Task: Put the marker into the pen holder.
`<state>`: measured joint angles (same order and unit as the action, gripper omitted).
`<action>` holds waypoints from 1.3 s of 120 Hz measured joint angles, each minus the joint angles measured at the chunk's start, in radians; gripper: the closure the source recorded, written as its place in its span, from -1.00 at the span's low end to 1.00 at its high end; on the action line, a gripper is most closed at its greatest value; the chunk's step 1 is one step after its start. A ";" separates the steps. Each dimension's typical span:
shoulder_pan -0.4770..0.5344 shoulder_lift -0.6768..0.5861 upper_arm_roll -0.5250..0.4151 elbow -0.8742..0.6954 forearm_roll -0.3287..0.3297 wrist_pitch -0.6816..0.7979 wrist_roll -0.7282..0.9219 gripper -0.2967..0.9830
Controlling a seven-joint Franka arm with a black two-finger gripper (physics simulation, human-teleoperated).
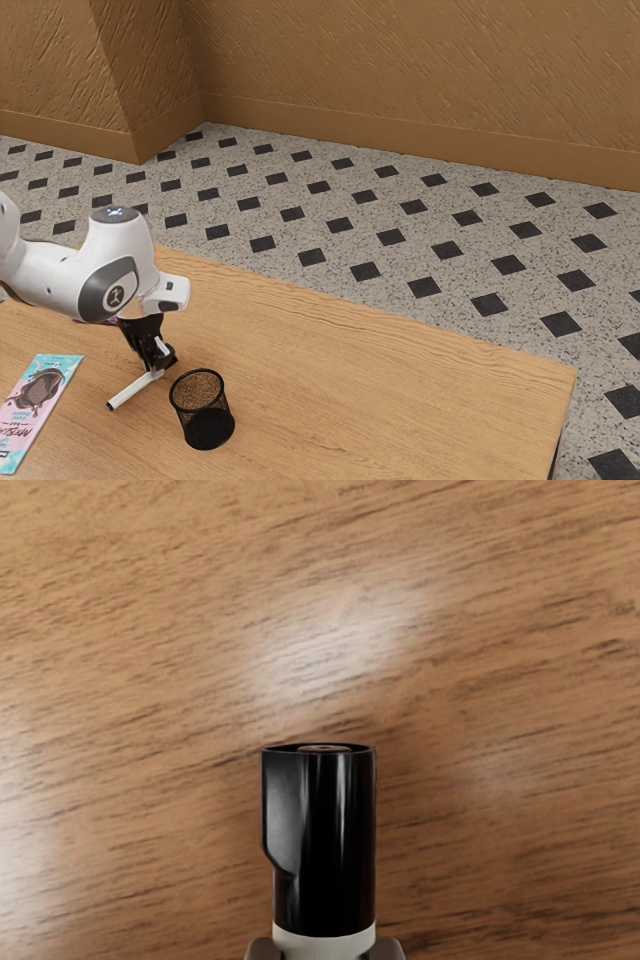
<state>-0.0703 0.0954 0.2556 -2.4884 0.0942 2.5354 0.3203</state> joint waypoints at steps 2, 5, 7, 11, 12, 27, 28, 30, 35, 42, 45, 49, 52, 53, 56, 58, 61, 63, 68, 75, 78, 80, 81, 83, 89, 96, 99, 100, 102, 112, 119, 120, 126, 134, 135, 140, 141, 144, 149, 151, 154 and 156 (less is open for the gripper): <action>0.000 0.002 0.000 0.000 0.000 0.001 0.000 0.55; 0.000 0.006 0.000 0.000 0.000 0.002 0.000 0.55; 0.000 0.008 0.000 0.000 0.000 0.003 0.000 0.55; 0.000 0.011 0.000 0.000 0.000 0.005 0.000 0.54; 0.000 0.011 0.000 0.000 0.000 0.005 0.000 0.54; 0.000 0.006 0.000 0.000 0.002 0.009 -0.001 0.58; 0.000 0.006 0.000 0.000 0.002 0.010 -0.002 0.58; 0.000 0.005 0.000 0.000 0.002 0.010 -0.002 0.59; -0.001 0.001 0.001 0.001 0.003 0.012 -0.003 0.60; -0.001 -0.016 0.000 0.001 0.004 0.020 -0.005 0.61; 0.001 -0.028 -0.001 0.002 0.003 0.025 -0.006 0.61; 0.002 -0.044 -0.006 0.003 -0.001 0.035 -0.008 0.62; 0.001 -0.058 -0.008 0.004 -0.003 0.043 -0.009 0.62; 0.001 -0.064 -0.009 0.004 -0.004 0.046 -0.009 0.62; -0.002 -0.082 -0.009 0.004 -0.005 0.056 -0.010 0.62; -0.007 -0.095 -0.007 0.004 -0.006 0.065 -0.011 0.62; 0.004 -0.117 -0.022 0.004 -0.008 0.077 -0.012 0.62; 0.012 -0.135 -0.032 0.004 -0.009 0.085 -0.013 0.62; 0.022 -0.189 -0.056 0.003 -0.013 0.102 -0.014 0.63; 0.008 -0.283 -0.076 -0.017 -0.019 0.121 -0.015 0.63; 0.004 -0.331 -0.081 -0.035 -0.021 0.128 -0.016 0.63; 0.003 -0.358 -0.085 -0.046 -0.023 0.134 -0.016 0.63; 0.003 -0.372 -0.086 -0.052 -0.024 0.136 -0.016 0.63; 0.002 -0.395 -0.090 -0.062 -0.025 0.140 -0.016 0.63; 0.001 -0.462 -0.097 -0.105 -0.028 0.157 -0.016 0.63; 0.001 -0.516 -0.115 -0.153 -0.032 0.184 -0.016 0.63; 0.000 -0.537 -0.123 -0.173 -0.033 0.195 -0.016 0.63; 0.000 -0.543 -0.125 -0.179 -0.034 0.198 -0.016 0.63; 0.000 -0.556 -0.132 -0.192 -0.034 0.206 -0.016 0.63; 0.000 -0.589 -0.167 -0.243 -0.038 0.249 -0.014 0.63; 0.000 -0.598 -0.189 -0.261 -0.041 0.278 -0.012 0.63; 0.000 -0.600 -0.192 -0.263 -0.041 0.282 -0.012 0.63; 0.000 -0.615 -0.212 -0.278 -0.042 0.303 -0.012 0.63; 0.000 -0.631 -0.240 -0.300 -0.045 0.323 -0.015 0.62; 0.000 -0.633 -0.243 -0.303 -0.045 0.325 -0.015 0.62; 0.000 -0.643 -0.260 -0.314 -0.049 0.334 -0.017 0.62; 0.000 -0.646 -0.265 -0.317 -0.051 0.336 -0.017 0.62; 0.000 -0.651 -0.276 -0.323 -0.057 0.340 -0.018 0.62; 0.000 -0.660 -0.291 -0.333 -0.064 0.347 -0.020 0.62; 0.000 -0.664 -0.296 -0.338 -0.068 0.349 -0.021 0.62; 0.000 -0.668 -0.303 -0.344 -0.073 0.352 -0.022 0.61; 0.000 -0.670 -0.306 -0.347 -0.075 0.354 -0.022 0.61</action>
<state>-0.0703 -0.5743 -0.0506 -2.8352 0.0190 2.8889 0.2983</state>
